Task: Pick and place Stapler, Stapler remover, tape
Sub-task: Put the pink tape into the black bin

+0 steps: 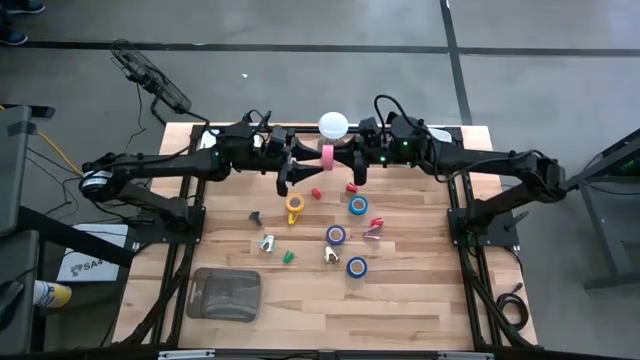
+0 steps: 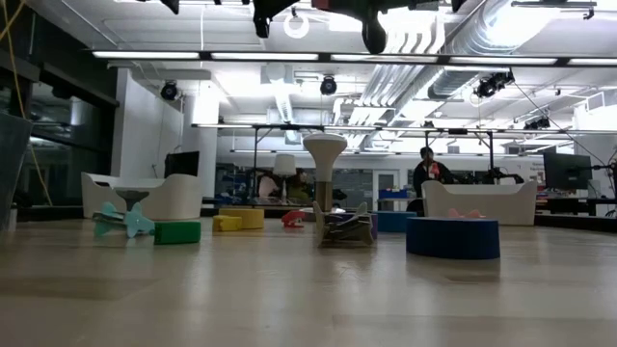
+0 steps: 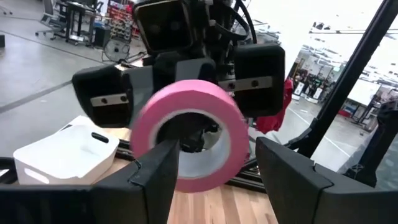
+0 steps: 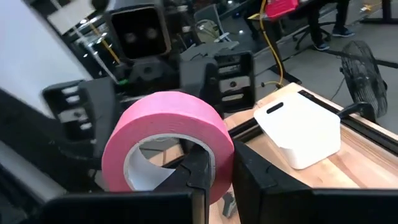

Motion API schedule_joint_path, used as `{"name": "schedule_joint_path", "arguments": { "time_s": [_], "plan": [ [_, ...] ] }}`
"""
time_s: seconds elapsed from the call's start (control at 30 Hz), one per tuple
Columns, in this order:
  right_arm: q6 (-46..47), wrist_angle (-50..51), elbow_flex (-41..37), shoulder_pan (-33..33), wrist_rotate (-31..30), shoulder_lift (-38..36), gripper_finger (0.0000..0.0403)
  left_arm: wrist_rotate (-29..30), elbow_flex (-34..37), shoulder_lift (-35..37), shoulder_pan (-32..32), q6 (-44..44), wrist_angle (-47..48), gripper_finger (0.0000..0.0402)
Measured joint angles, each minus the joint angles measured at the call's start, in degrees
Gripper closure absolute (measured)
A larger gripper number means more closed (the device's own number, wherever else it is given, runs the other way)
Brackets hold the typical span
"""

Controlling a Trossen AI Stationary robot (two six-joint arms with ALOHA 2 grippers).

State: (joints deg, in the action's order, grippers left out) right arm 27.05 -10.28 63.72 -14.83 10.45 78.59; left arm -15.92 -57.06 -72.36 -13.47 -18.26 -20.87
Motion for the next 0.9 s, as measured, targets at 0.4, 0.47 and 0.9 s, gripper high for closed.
{"name": "schedule_joint_path", "arguments": {
  "time_s": [0.4, 0.47, 0.9],
  "plan": [
    [2.9, -1.4, 0.0, 0.0, -4.3, 2.4, 0.0373, 0.0, 0.0, 0.0, 0.0, -0.5, 0.1, 0.0192],
    [3.0, -1.4, 0.0, -0.1, -4.7, 2.4, 0.0373, 0.0, 0.0, 0.0, 0.0, -1.4, 0.1, 0.0193],
    [2.5, -1.2, 0.0, 0.0, -8.7, 2.4, 0.0373, 0.6, 0.0, 0.0, -0.1, -3.0, 1.6, 0.0338]
  ]
}}
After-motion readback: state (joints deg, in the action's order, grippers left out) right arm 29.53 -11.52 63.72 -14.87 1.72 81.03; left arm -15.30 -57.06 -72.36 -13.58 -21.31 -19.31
